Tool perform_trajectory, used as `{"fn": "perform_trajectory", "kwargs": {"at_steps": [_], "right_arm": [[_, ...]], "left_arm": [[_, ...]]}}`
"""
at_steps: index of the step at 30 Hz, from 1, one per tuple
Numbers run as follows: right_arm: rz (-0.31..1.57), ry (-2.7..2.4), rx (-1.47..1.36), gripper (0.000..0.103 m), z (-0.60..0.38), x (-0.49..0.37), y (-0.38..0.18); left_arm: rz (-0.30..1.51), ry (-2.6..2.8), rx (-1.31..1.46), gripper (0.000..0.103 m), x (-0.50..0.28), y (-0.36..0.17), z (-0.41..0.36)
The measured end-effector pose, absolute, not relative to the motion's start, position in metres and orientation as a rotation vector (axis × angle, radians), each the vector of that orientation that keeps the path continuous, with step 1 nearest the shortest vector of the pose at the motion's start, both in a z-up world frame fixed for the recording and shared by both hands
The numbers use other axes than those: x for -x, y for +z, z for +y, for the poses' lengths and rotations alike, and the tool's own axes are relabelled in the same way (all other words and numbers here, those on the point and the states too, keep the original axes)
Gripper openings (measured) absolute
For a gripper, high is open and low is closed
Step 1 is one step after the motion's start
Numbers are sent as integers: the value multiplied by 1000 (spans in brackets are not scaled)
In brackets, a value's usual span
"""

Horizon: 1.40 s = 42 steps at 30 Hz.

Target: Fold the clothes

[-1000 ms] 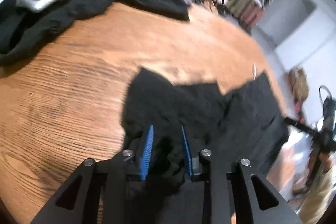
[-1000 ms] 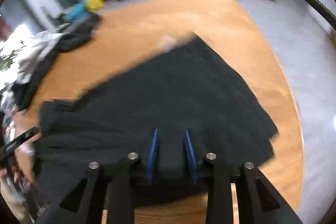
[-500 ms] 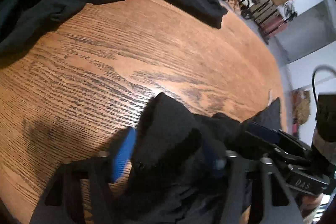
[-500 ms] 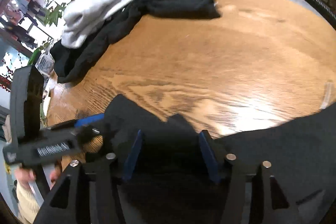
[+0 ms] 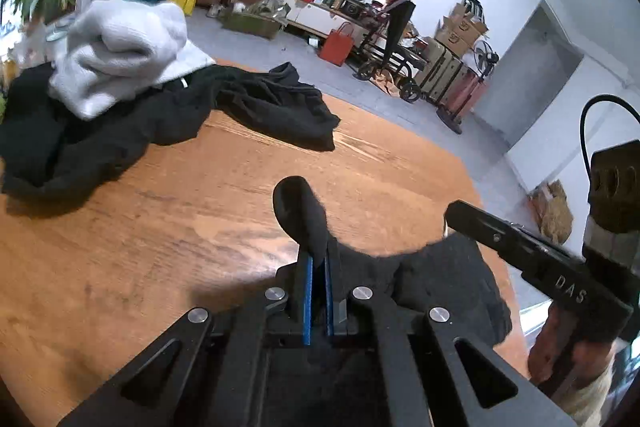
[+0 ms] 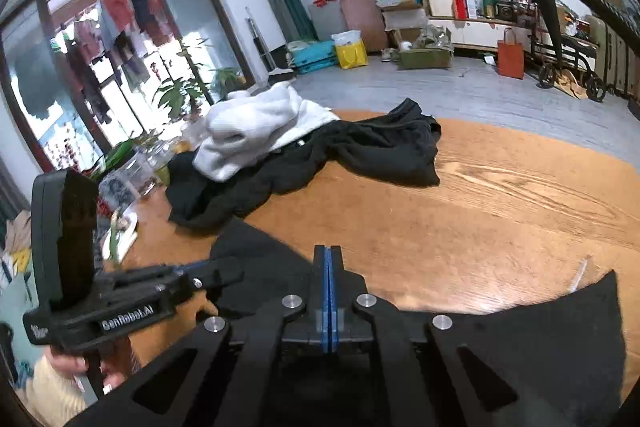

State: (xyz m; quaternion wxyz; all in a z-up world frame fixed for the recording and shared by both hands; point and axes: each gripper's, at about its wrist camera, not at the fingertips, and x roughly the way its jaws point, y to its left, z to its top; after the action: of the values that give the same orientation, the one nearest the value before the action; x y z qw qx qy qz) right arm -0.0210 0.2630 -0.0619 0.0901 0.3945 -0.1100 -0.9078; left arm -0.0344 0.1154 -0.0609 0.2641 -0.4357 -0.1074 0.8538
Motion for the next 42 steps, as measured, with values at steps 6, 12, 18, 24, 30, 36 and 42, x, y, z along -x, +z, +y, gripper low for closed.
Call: {"fn": "perform_trajectory", "kwargs": {"at_steps": [6, 12, 18, 24, 30, 36, 42], "right_arm": [[-447, -2588, -1387, 38, 275, 19, -96], [-451, -2537, -1503, 48, 276, 19, -121], [-365, -2460, -1533, 69, 255, 31, -129], [-134, -2400, -1665, 35, 225, 43, -154], [-197, -2459, -1556, 11, 278, -26, -131], [-322, -2436, -1728, 10, 316, -93, -157], [-372, -2568, -1670, 44, 337, -94, -136]], "left_arm": [[-86, 2194, 1361, 4, -4, -119, 127], [-62, 2078, 1441, 5, -33, -161, 126], [39, 2052, 1432, 10, -48, -162, 130], [-60, 1981, 1424, 35, -58, -142, 108], [-199, 2070, 1315, 61, -41, -104, 74], [-154, 2125, 1335, 61, -11, -111, 94], [-73, 2154, 1484, 20, 13, -148, 126]]}}
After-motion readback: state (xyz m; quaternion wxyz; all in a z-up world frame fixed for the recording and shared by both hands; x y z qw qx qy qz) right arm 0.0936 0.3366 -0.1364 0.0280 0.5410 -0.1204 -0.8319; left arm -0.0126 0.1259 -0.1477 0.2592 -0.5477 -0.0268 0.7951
